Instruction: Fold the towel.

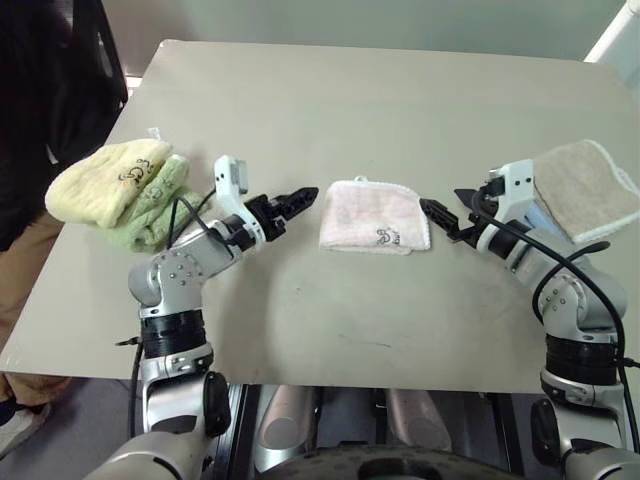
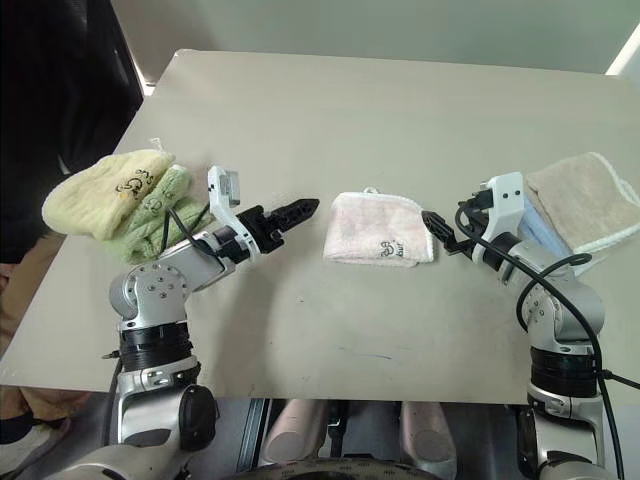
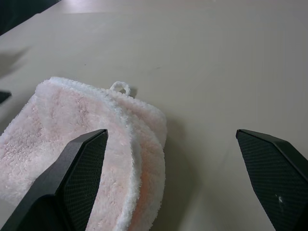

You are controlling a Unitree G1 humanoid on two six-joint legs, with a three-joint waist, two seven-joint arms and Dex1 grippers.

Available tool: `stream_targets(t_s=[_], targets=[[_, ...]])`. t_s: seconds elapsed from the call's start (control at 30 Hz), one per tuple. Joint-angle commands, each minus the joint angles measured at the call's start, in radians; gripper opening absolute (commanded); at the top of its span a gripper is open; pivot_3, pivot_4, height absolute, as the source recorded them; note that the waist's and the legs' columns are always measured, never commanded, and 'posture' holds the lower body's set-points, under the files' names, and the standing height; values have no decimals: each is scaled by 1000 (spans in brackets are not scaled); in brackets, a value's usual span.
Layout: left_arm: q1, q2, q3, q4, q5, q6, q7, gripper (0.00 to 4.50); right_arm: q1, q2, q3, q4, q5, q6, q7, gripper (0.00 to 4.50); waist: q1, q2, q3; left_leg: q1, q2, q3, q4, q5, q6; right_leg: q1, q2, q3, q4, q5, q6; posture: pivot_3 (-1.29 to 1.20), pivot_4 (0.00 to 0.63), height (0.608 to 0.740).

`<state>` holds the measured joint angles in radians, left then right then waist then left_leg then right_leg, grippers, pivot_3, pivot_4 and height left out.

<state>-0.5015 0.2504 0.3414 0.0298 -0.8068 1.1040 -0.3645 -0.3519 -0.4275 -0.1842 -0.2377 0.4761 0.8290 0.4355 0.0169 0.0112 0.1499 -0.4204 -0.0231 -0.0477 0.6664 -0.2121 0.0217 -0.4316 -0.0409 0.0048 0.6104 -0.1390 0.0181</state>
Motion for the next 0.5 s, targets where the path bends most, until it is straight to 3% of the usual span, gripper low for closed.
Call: stream_targets(t_s=[0.03, 0.23, 0.37, 0.5], targets=[[-15, -28, -13, 35, -40, 90, 24, 4486, -24, 9, -35, -22, 23, -18, -17, 4500, 1, 0, 0, 0, 0, 0, 0, 1, -1, 0, 0, 0, 0, 0, 0, 0, 150, 736], [-67, -111, -30, 131, -22, 132, 84, 4486, -29, 21, -37, -35, 30, -16, -24, 4500, 15, 1, 0, 2, -1, -1, 0, 2, 1, 3, 0, 0, 0, 1, 0, 0, 150, 736], [-115, -216, -63, 140, -30, 133, 106, 4486, 2, 18, -45, -62, 38, -9, -30, 4500, 25, 1, 0, 1, -4, -2, 1, 0, 10, 5, -2, 0, -1, 1, 3, 0, 150, 736], [-116, -261, -96, 125, -21, 156, 114, 4486, 17, 9, -58, -80, 48, -2, -34, 4500, 25, 1, 0, 1, -8, -1, 1, 0, 11, 5, -5, 2, -1, 2, 7, 0, 150, 736]])
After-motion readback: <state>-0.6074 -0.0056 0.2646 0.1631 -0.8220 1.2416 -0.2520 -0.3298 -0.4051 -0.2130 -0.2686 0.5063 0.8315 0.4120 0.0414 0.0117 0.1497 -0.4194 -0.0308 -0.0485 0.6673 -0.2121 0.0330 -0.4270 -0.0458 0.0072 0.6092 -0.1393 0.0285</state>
